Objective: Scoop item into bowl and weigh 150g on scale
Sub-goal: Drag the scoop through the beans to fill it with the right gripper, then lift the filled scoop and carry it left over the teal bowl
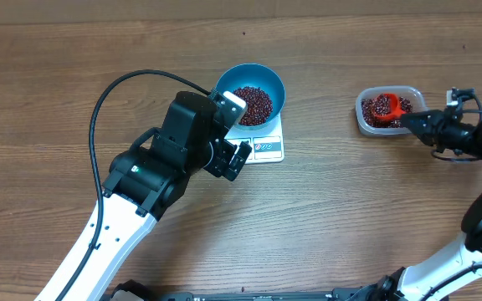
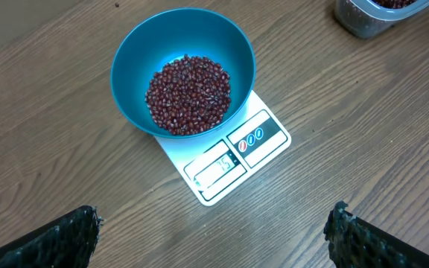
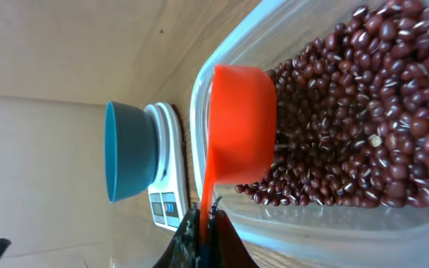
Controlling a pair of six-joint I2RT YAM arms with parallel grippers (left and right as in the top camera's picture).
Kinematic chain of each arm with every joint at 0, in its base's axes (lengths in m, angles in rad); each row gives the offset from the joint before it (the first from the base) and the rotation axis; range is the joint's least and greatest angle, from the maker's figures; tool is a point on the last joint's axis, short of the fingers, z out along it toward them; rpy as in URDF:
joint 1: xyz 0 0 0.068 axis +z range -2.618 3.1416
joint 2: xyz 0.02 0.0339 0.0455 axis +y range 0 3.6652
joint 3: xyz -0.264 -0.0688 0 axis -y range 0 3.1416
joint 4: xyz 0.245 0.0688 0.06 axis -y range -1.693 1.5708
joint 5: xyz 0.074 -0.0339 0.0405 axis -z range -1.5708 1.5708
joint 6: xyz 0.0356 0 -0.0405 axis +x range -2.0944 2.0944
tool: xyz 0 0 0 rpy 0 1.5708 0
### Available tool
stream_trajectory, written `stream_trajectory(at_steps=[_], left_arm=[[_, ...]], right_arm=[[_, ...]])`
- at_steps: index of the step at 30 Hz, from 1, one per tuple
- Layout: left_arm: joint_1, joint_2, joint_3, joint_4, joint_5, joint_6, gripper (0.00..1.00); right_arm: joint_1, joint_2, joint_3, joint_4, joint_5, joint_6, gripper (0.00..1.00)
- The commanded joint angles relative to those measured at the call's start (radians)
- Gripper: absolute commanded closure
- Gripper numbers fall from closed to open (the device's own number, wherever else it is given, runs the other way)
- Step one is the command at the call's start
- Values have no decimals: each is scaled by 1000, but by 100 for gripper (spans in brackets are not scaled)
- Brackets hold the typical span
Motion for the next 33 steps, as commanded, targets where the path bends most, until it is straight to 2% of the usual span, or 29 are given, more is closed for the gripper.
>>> stream_trajectory(at_steps=[1, 18, 25, 33], left_arm=[[3, 7, -4, 0, 8, -16, 0], [3, 7, -4, 0, 8, -16, 0], [3, 7, -4, 0, 8, -16, 0], [3, 7, -4, 0, 8, -16, 0]], right_arm=[[-24, 0, -7, -10, -54, -5, 96], [-47, 0, -7, -76, -224, -8, 96], [-38, 0, -7, -142, -325, -84, 96], [87, 0, -6, -118, -365, -83, 96]])
